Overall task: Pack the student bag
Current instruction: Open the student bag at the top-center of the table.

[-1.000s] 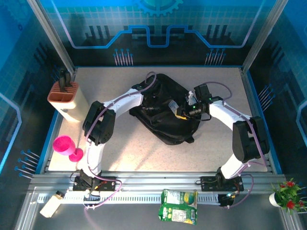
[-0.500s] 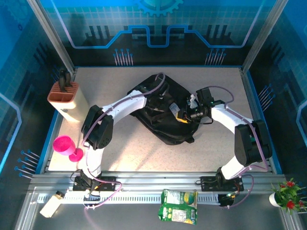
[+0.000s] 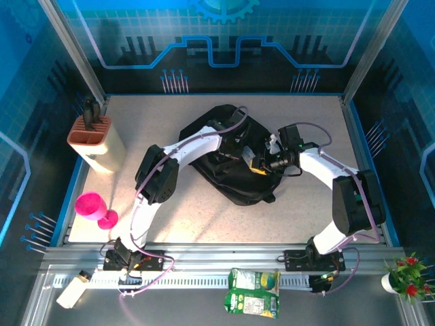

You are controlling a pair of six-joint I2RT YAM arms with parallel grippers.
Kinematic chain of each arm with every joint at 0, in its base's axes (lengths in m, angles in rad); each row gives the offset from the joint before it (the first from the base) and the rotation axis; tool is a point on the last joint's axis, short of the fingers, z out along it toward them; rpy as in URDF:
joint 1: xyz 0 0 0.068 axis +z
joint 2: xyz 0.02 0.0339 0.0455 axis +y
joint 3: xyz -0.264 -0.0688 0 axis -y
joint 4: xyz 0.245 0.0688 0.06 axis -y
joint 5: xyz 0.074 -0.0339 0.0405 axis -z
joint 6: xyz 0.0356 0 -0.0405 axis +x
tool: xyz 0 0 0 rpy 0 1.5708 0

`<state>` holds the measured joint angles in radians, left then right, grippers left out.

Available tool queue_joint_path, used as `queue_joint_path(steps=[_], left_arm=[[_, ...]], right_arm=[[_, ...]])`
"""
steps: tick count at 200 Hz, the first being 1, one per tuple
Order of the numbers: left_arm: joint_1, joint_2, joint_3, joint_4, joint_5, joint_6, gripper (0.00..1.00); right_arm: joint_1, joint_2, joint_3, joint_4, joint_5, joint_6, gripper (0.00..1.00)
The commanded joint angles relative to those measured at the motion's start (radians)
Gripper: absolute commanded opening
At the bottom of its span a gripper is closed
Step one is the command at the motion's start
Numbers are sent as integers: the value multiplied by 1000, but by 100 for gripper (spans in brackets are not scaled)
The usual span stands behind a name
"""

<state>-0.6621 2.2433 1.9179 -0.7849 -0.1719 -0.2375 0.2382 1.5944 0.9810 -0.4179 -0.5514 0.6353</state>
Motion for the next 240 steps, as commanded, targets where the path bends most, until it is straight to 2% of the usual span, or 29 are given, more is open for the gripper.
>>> queue_joint_path(steps=[1, 23, 45, 87, 104, 132, 193, 240], left_arm=[[3, 38, 47, -74, -13, 35, 45], [6, 58, 46, -95, -71, 25, 45], [12, 82, 60, -122, -150, 7, 37], [18, 111, 86, -146, -211, -6, 22], [22, 107, 89, -142, -199, -6, 12], [23, 72, 86, -118, -173, 0, 8], [27, -78, -23, 24, -54, 15, 0], [30, -184, -140, 151, 50, 33, 0]], right_arm=[[-21, 32, -48, -150, 91, 37, 4], [-25, 26, -53, -153, 101, 34, 4], [-28, 27, -53, -161, 110, 30, 4], [-29, 21, -54, -175, 130, 24, 4], [-31, 22, -53, -179, 127, 23, 4], [-31, 17, -49, -177, 102, 24, 4], [-25, 22, -17, -165, -12, 29, 5], [-2, 61, 14, -121, -117, 48, 7]])
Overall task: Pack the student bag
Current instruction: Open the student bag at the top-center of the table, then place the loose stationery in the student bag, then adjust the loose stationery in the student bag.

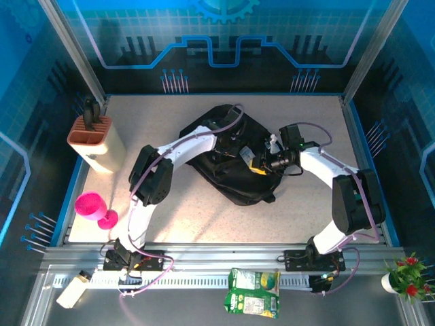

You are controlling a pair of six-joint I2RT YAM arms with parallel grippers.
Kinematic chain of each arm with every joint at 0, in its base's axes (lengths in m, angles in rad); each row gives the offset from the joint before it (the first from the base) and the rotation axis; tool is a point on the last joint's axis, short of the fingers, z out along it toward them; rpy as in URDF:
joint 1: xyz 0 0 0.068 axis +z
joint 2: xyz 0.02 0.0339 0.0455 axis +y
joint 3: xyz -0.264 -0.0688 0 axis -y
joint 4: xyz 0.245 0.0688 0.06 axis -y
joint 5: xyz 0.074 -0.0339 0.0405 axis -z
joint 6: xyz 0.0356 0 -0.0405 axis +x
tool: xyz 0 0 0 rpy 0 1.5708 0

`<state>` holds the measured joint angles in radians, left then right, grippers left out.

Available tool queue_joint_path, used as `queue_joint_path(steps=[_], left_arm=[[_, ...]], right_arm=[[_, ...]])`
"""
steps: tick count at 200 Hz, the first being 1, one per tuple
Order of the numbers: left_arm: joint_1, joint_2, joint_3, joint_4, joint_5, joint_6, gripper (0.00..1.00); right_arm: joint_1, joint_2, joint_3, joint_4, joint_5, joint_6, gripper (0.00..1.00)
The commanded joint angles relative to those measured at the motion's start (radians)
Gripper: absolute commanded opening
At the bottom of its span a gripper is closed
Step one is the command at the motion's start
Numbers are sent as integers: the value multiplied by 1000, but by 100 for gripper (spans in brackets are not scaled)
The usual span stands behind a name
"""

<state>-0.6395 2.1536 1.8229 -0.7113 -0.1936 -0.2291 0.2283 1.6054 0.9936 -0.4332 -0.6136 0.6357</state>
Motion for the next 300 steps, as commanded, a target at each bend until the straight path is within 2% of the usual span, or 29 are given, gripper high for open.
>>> queue_joint_path(steps=[1, 44, 79, 109, 142, 167, 200, 233, 266, 285, 300], left_arm=[[8, -96, -48, 79, 74, 25, 0], [9, -134, -100, 110, 97, 36, 0], [14, -141, -116, 111, 101, 25, 2], [25, -144, -126, 115, 111, 4, 4], [36, -158, -150, 129, 143, -6, 6], [41, -159, -160, 141, 169, -9, 7], [42, -154, -157, 151, 185, -15, 7], [42, -153, -154, 154, 191, -19, 7], [43, -161, -157, 156, 195, -21, 8], [46, -164, -157, 156, 209, -28, 8], [50, -168, -159, 157, 219, -40, 9]], right_arm=[[9, 51, 2, -104, -57, 49, 7], [17, 106, 36, 32, -140, 110, 7], [33, 225, 157, 92, -162, 115, 11], [22, 269, 224, 72, -114, 75, 28], [-22, 135, 118, 96, -99, 54, 52], [-47, 19, 20, 142, -113, 49, 58], [-39, -14, -6, 166, -102, 84, 42], [-11, 77, 73, 174, -66, 112, 22], [32, 192, 173, 205, -33, 128, 14], [43, 258, 214, 281, -32, 164, 6], [45, 298, 225, 376, -52, 214, 5]])
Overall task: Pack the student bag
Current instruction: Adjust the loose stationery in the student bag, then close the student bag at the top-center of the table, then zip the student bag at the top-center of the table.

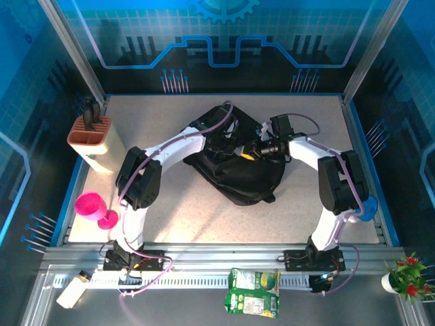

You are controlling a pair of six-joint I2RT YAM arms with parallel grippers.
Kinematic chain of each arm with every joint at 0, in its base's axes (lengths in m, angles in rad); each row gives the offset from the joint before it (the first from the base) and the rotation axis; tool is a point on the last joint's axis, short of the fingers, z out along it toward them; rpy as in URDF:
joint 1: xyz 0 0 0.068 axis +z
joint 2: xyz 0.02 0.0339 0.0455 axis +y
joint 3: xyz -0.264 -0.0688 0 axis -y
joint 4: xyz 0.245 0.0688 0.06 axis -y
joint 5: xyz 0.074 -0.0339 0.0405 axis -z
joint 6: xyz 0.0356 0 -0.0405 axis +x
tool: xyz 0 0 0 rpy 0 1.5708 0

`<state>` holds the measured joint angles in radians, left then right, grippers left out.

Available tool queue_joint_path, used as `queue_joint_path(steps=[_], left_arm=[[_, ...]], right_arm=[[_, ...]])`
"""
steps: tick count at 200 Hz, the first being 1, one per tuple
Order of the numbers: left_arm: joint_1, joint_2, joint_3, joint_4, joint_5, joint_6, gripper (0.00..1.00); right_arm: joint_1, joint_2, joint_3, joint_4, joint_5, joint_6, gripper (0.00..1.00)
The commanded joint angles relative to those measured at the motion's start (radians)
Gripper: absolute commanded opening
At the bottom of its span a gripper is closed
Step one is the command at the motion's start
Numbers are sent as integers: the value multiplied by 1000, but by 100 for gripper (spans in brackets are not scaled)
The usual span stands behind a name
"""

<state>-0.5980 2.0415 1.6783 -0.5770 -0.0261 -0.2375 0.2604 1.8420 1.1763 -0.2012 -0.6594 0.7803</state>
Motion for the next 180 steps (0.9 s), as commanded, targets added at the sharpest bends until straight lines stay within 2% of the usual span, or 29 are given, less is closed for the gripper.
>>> queue_joint_path(steps=[1, 16, 31, 57, 83, 98, 132, 154, 180], left_arm=[[10, -57, -14, 23, 53, -32, 9], [20, -71, -21, 29, 65, -52, 11], [31, -89, -28, 31, 90, -70, 18], [61, -138, -54, 39, 148, -108, 26], [100, -213, -101, 67, 190, -164, 44], [123, -263, -134, 77, 175, -196, 50], [171, -387, -233, 79, 65, -235, 63], [210, -466, -316, 58, -14, -288, 73], [260, -565, -438, 62, -49, -341, 84]], right_arm=[[13, 65, 42, 149, -6, 71, 4], [11, 87, 43, 203, -11, 96, 4], [7, 82, 32, 209, -17, 92, 4], [-16, -29, -62, 228, -7, 58, 9], [-29, -185, -122, 80, 73, -84, 22], [-14, -250, -117, -41, 133, -213, 29], [87, -308, -59, -255, 321, -457, 46], [185, -276, 16, -333, 438, -570, 54], [303, -203, 114, -375, 539, -674, 60]])
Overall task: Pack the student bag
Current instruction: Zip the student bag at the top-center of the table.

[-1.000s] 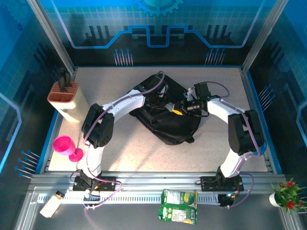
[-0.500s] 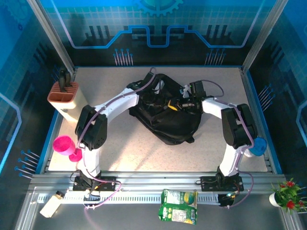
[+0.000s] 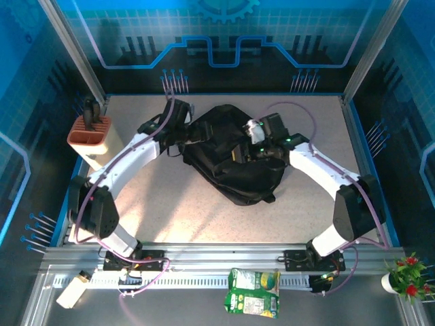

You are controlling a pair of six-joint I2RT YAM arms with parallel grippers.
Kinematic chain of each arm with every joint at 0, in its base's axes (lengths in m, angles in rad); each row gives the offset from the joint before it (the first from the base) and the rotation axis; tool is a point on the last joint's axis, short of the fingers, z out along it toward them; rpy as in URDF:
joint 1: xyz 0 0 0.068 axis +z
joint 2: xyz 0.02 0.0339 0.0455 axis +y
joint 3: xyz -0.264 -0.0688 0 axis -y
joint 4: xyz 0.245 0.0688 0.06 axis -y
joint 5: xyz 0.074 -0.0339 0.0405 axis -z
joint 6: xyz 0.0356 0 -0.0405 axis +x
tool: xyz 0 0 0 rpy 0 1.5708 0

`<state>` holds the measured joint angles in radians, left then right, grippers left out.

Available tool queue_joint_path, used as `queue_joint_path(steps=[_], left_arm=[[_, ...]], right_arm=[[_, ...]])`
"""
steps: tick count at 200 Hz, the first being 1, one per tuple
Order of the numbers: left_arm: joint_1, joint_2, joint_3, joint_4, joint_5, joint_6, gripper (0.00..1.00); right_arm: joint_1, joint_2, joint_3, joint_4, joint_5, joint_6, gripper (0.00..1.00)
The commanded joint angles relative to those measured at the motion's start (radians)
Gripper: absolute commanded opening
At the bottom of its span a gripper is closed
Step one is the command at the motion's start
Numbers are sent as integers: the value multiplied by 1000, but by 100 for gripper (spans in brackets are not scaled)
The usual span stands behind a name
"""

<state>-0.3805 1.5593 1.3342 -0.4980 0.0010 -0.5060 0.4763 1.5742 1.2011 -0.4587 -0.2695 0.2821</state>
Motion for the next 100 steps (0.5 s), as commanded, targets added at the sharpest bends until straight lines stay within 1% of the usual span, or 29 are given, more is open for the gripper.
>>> queue_joint_path(steps=[1, 33, 51, 70, 82, 100], left_arm=[[45, -86, -99, -16, -78, -75, 84], [106, -200, -236, -2, -84, -126, 94], [134, -245, -291, 2, -81, -142, 98], [149, -273, -323, 1, -77, -146, 99], [152, -281, -333, -2, -72, -147, 99], [153, -281, -342, -1, -61, -144, 99]], right_arm=[[92, 69, 94, -120, 153, -178, 60], [185, 203, 241, -179, 249, -244, 64], [204, 271, 302, -192, 272, -249, 66], [212, 325, 352, -199, 283, -244, 66], [215, 355, 379, -204, 278, -244, 65], [216, 403, 421, -212, 246, -248, 59]])
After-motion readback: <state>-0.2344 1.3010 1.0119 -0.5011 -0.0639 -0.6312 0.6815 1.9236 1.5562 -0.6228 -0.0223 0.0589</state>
